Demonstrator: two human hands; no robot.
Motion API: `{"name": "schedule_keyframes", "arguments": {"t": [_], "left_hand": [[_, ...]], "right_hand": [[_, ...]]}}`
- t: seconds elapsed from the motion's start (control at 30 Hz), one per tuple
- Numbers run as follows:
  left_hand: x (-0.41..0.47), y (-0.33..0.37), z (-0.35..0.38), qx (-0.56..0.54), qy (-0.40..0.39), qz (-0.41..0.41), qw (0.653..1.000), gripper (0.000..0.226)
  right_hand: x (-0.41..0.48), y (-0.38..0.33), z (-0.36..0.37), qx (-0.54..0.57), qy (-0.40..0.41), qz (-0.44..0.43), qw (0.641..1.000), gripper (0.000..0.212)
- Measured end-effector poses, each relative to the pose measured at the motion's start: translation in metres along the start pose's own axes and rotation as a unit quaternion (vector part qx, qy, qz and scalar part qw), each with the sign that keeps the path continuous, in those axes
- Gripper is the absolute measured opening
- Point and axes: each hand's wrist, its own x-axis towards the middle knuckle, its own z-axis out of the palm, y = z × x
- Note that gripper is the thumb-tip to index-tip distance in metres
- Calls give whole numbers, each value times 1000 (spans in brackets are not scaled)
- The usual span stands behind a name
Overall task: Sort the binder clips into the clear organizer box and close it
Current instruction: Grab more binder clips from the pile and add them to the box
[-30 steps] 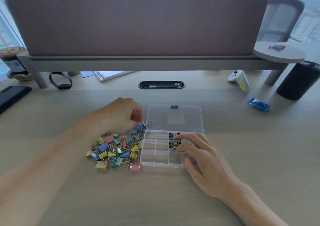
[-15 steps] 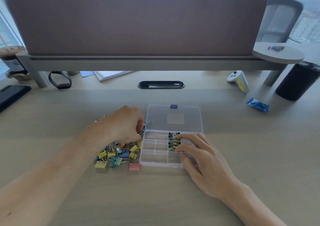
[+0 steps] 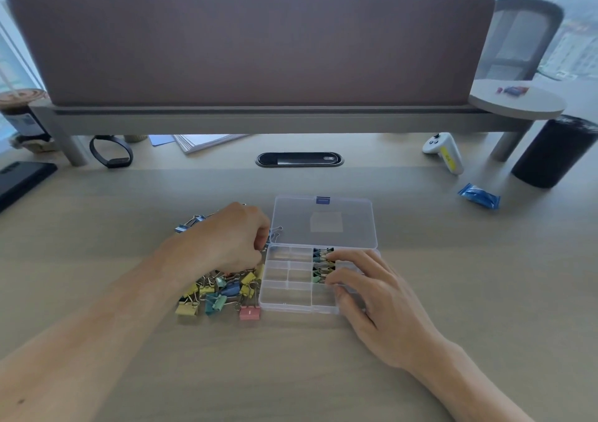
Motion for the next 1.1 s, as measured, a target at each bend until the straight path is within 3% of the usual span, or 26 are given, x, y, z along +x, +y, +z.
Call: {"name": "schedule_keyframes", "arguments": {"t": [0.13,0.23,0.37,0.6,1.1], "left_hand": [[0,0,-8,-31,48,16,998,21],[-4,10,-14,-134,68,54,987,22],[-9,33,-16,-240,53,118,962,12],[-13,46,-4,-322,12,130,938,9],[-24,48,35,-272,86,171,943,17]], "right_hand": [[0,-1,-1,8,0,0,1000,25],[0,-2,-1,7,1,2,1000,25],[0,-1,-1,6,3,-3,1000,22],[1,-1,-2,15,1,-6,1000,21],[1,3,0,80,42,2,996,21]]}}
